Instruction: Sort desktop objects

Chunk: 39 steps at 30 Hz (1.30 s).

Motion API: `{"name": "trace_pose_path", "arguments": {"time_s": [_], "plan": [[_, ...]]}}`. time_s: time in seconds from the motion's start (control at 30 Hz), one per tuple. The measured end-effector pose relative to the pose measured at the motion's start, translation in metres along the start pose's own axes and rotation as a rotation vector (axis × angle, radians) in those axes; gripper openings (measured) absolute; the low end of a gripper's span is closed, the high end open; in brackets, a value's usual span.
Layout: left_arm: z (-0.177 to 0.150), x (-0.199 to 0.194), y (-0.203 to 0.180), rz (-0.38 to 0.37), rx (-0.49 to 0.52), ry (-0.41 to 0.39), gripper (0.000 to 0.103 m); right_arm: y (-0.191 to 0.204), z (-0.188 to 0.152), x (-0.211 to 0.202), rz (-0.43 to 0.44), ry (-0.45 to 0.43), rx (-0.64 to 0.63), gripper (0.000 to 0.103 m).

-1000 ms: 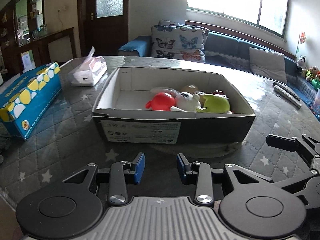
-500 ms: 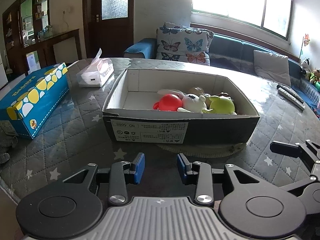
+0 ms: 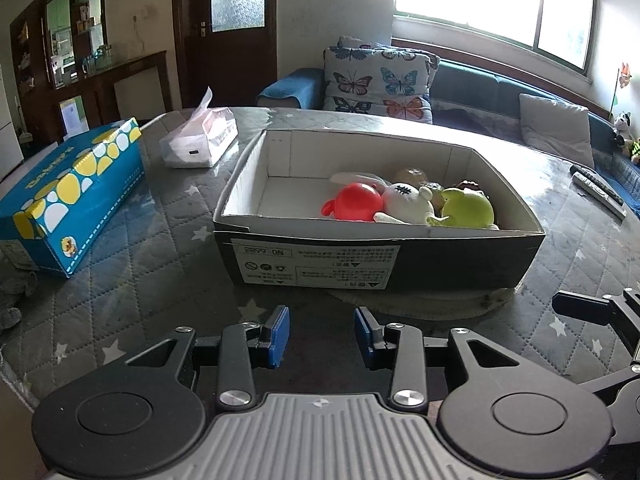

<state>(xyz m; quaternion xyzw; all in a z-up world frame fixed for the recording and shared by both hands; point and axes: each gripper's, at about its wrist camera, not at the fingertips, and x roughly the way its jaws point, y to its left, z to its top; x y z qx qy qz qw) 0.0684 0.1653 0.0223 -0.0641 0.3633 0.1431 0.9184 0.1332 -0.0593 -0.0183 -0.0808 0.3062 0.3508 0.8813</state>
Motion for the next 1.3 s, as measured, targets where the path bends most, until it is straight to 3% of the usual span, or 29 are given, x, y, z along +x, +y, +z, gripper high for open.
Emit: {"name": "trace_pose_path", "arguments": {"time_s": [1.3], "plan": [[0.015, 0.040, -0.024, 0.020, 0.071, 0.072, 0.038, -0.021, 0.015, 0.036, -0.024, 0.081, 0.051, 0.103]]}}
